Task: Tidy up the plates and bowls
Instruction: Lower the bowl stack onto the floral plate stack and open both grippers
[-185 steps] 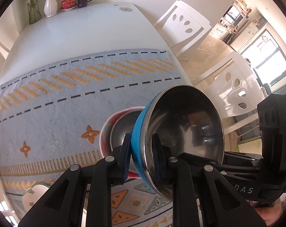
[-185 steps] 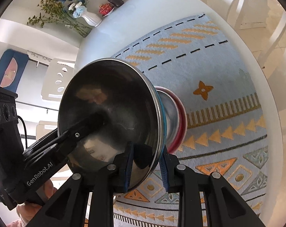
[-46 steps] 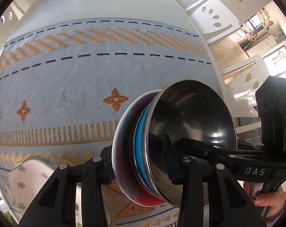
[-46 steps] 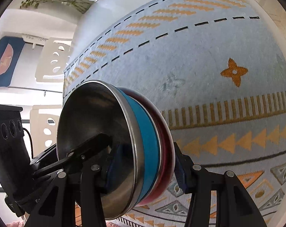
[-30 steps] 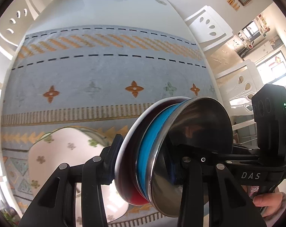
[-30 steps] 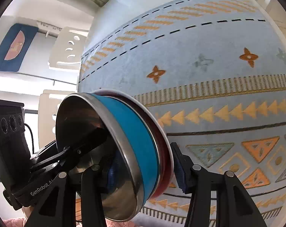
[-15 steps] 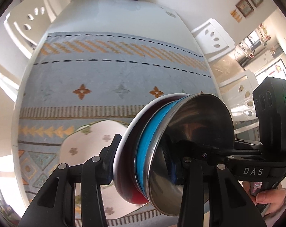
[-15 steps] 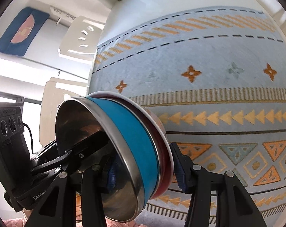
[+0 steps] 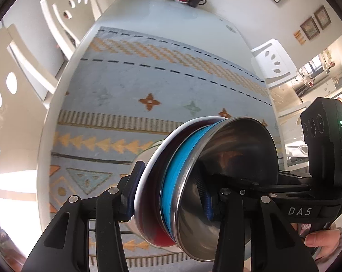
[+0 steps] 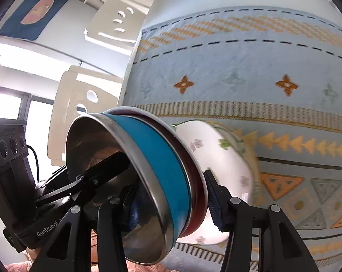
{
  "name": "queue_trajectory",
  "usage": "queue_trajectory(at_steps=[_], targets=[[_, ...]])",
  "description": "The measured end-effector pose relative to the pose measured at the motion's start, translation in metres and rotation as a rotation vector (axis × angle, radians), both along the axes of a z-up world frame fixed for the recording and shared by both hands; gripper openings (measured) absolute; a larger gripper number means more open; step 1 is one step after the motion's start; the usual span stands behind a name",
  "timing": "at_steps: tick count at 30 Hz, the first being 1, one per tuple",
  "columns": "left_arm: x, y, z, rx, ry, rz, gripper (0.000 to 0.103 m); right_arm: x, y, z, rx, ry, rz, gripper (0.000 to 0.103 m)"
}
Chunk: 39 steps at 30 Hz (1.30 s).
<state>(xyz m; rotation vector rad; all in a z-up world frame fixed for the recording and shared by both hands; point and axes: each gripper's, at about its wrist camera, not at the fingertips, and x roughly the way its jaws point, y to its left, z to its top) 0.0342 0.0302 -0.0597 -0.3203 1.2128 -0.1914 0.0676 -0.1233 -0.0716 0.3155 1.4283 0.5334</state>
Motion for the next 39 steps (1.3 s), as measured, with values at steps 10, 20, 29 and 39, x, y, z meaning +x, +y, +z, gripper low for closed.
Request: queue_trajectory(at_steps=[10, 20, 29, 39], targets=[[0.003, 0.003, -0.030, -0.030, 0.071, -0.027, 0.042, -0.001, 0.018, -0.024, -0.035, 0.052, 0.006, 0.050], [0.002, -0.019, -0.046, -0.011, 0.106, -0.133, 0.042, -0.012, -0.002, -0.042, -0.060, 0.090, -0.020, 0.050], [-0.002, -0.025, -0.055, 0.002, 0.112, -0.151, 0.043, -0.019, -0.005, -0.049, -0.081, 0.085, -0.038, 0.049], [-0.003, -0.024, -0.053, 0.032, 0.119, -0.143, 0.046, -0.024, -0.007, -0.047, -0.084, 0.074, -0.082, 0.049]])
